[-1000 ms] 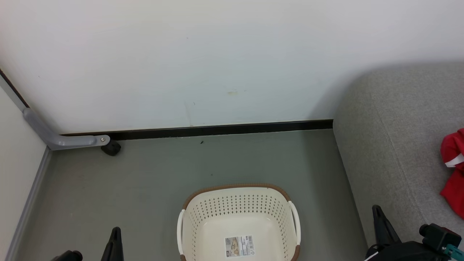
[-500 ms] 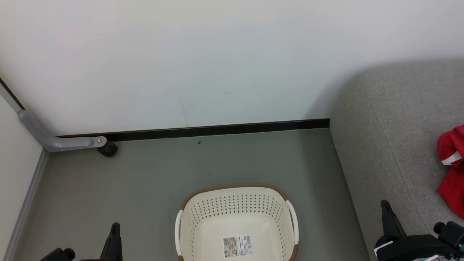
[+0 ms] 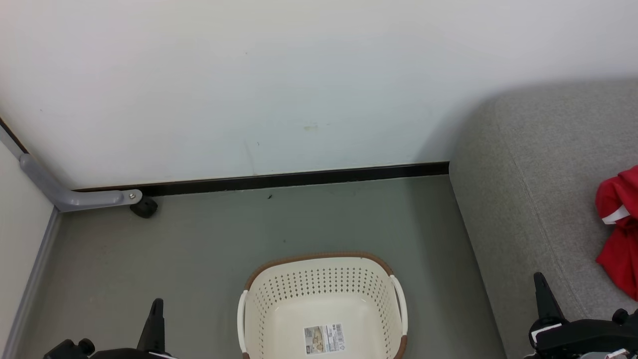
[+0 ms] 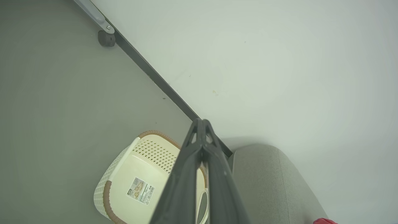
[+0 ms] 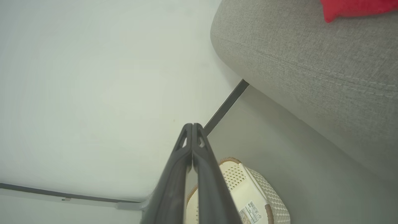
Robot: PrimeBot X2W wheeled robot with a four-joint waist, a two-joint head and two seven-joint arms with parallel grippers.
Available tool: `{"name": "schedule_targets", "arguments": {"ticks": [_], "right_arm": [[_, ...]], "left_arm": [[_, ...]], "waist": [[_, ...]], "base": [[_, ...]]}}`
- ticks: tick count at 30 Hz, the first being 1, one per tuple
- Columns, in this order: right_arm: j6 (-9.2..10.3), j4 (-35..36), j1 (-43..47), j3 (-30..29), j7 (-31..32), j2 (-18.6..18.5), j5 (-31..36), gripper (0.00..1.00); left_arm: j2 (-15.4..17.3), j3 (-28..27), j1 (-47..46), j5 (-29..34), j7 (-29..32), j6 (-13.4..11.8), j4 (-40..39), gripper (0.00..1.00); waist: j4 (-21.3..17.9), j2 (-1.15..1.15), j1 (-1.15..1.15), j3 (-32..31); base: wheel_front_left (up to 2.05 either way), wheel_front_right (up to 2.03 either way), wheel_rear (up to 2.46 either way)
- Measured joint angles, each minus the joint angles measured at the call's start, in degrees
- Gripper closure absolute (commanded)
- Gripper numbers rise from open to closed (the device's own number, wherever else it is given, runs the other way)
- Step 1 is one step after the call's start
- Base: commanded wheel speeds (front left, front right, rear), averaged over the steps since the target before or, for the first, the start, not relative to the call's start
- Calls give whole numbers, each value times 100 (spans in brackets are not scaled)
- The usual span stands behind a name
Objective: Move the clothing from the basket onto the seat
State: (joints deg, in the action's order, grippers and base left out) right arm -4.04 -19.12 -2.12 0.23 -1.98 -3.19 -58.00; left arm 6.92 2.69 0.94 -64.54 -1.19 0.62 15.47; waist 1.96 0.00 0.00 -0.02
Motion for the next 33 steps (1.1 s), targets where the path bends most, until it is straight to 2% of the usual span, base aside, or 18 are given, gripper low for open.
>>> {"name": "schedule_targets", "arguments": {"ticks": [33], "right_arm": [[-203, 131, -205, -616, 655, 53, -2568, 100]], "left_arm": [[-343, -582, -365, -2056, 584, 499, 118, 100]], "waist": [[-153, 0, 0, 9]], "base": [[0, 0, 0]]}}
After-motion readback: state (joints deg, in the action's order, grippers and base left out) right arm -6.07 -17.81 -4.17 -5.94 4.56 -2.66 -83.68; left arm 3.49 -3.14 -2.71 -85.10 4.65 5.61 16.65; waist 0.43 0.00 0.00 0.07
